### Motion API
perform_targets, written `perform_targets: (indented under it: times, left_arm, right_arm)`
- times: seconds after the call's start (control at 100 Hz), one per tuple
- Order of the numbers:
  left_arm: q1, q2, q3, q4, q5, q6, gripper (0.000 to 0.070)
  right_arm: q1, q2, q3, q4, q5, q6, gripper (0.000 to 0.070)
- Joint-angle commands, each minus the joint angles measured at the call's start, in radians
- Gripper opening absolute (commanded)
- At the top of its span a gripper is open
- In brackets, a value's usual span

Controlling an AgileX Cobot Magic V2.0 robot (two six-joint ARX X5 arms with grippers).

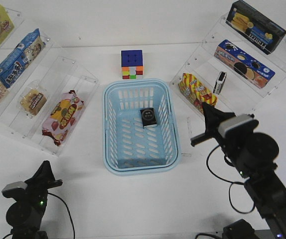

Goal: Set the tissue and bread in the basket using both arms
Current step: 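Carry the black tissue pack with the right gripper and drop it into the basket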

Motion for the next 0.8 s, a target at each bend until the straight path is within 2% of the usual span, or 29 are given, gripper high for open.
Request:
perform_targets:
  times: [0.0,0.1,0.17,0.4,0.44,0.55,0.59,0.62,0.79]
  left_arm:
    - [0.002,0.008,0.061,0.014,0.025,-0.053,0.0001]
    - [0.002,0.064,0.161,-0.021,0.029,-0.03,0.0001]
    - [0.002,0.145,0.245,-0.037,0.027,0.027,0.0001]
    - [0.004,0.55,0.575,-0.148,0.023,0.407,0.0016]
    - [0.004,0.621,0.629,-0.164,0.013,0.463,0.0097]
    - [0.004,0.796,0.761,-0.187,-0.07,0.532,0.0498]
    - [0.004,0.85,0.803,-0.196,-0.112,0.547,0.0589]
    - [0.004,0.889,0.835,-0.204,-0.137,0.564,0.0612]
    - [0.004,1.089,0.988,-0.224,-0.218,0.65,0.061]
  right_arm:
    - [-0.013,-0.105,-0.158,0.108,0.023,-0.015,0.0]
    - [-0.02,-0.216,-0.333,0.231,0.064,0.035,0.0]
    - [-0.02,-0.244,-0.394,0.263,0.08,0.077,0.0]
    - [-0.019,-0.242,-0.405,0.231,0.077,0.098,0.0]
    - [-0.02,-0.242,-0.405,0.231,0.077,0.098,0.0]
    - [-0.02,-0.242,-0.405,0.227,0.077,0.098,0.0]
    - [-0.02,-0.242,-0.405,0.224,0.077,0.098,0.0]
    - [-0.02,-0.242,-0.405,0.222,0.077,0.098,0.0]
    - [-0.02,-0.242,-0.405,0.215,0.077,0.098,0.0]
